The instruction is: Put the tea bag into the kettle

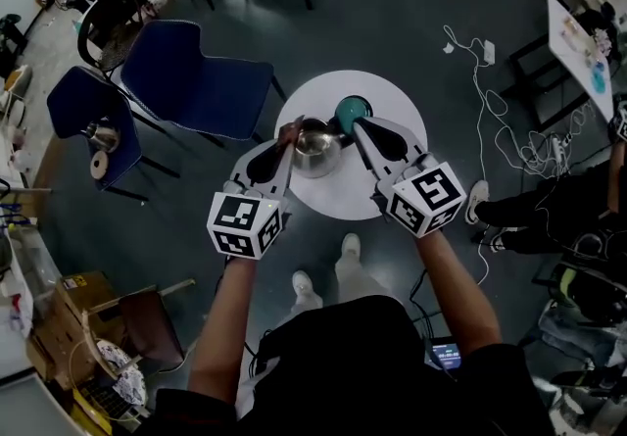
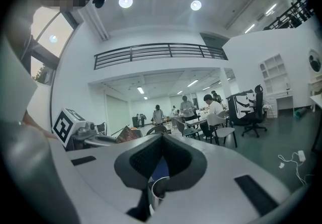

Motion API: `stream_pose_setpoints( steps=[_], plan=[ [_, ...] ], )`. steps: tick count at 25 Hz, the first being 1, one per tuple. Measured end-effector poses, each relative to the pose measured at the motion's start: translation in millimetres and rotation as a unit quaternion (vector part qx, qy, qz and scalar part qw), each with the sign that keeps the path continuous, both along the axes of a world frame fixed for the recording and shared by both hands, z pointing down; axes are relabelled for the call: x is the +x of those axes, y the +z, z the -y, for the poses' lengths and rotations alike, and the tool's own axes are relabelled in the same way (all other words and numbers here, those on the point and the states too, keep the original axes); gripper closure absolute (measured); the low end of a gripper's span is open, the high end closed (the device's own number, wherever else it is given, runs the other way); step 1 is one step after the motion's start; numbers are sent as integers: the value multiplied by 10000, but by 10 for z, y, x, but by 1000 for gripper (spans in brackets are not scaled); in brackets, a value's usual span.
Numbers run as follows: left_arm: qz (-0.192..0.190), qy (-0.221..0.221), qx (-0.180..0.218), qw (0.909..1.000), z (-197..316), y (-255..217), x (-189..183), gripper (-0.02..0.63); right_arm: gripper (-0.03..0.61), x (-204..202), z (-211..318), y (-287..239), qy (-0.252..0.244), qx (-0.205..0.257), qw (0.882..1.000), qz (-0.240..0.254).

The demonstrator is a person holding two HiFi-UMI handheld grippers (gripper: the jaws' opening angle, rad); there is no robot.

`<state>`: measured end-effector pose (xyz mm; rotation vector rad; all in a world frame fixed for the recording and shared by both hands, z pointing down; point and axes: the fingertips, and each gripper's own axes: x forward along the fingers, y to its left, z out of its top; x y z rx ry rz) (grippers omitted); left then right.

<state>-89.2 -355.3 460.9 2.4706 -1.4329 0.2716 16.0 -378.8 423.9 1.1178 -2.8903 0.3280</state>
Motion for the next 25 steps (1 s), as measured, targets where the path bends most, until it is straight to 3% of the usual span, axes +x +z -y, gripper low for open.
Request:
stream_pose_setpoints(
  steps=[5,25],
  plan=[
    [346,117,-141,9992,213,208,64,584,560,42,99,122,-55,-106,9999,-58],
    [1077,446,-896,9891,705,1017,247,584,560,221,288,484,-38,-387,9992,-89]
  ],
)
